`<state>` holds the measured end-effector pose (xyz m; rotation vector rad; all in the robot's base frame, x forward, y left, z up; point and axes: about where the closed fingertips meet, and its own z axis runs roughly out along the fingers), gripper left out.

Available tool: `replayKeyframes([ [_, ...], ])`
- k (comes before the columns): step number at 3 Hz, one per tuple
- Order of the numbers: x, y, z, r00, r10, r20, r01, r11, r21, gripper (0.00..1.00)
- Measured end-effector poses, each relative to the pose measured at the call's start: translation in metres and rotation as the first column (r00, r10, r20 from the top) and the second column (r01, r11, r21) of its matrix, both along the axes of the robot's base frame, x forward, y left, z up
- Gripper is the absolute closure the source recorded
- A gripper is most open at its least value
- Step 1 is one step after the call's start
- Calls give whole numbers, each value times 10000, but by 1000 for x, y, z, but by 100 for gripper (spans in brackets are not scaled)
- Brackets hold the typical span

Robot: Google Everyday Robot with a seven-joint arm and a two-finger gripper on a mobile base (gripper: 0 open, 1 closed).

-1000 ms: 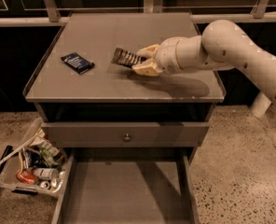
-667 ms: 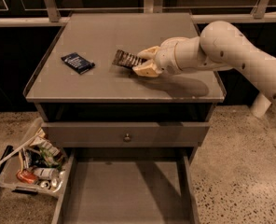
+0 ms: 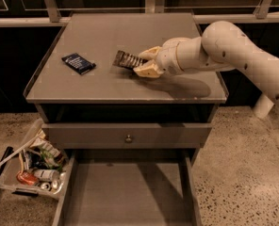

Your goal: Pick rxbar chocolate from middle drawer and place on counter

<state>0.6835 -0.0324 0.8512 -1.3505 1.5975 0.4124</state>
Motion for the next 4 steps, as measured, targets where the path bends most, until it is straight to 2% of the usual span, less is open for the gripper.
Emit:
replayKeyframes([
  [2,0,0,0,10000,1,0,-1,10000,0,11],
  [3,0,0,0,10000,2,-1,-2,10000,0,0],
  [4,0,0,0,10000,2,-1,-2,10000,0,0],
])
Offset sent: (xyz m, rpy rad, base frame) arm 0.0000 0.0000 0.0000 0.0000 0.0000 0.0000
